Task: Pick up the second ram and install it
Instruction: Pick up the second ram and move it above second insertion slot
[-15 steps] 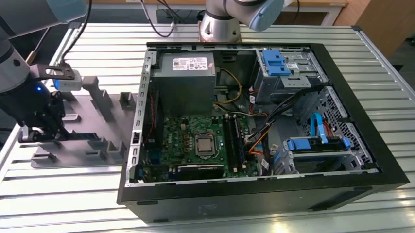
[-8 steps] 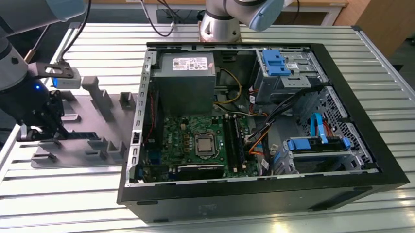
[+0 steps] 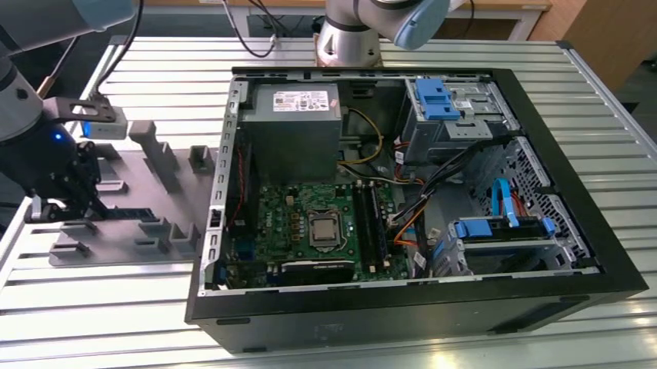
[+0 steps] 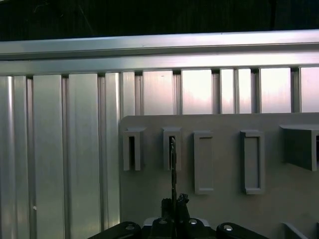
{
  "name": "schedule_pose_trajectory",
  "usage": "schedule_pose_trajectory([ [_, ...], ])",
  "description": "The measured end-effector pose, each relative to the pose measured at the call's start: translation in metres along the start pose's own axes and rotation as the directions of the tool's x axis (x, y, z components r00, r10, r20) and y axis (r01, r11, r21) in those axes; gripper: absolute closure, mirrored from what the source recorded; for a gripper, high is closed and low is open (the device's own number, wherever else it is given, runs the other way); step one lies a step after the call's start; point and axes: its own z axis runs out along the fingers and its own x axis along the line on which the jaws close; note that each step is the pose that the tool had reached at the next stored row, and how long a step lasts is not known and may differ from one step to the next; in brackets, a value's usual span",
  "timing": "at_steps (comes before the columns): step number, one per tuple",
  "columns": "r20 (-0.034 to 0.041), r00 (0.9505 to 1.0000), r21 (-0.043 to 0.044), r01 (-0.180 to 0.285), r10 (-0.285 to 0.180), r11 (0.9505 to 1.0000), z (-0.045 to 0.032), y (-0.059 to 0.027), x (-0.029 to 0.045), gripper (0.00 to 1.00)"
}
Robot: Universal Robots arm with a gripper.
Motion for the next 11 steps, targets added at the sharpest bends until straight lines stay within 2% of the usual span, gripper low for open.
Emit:
schedule_pose_trajectory([
  [11, -0.0002, 1.0000, -0.0002, 0.000, 0.000, 1.0000, -0.0025, -0.0001, 0.0001, 0.86],
])
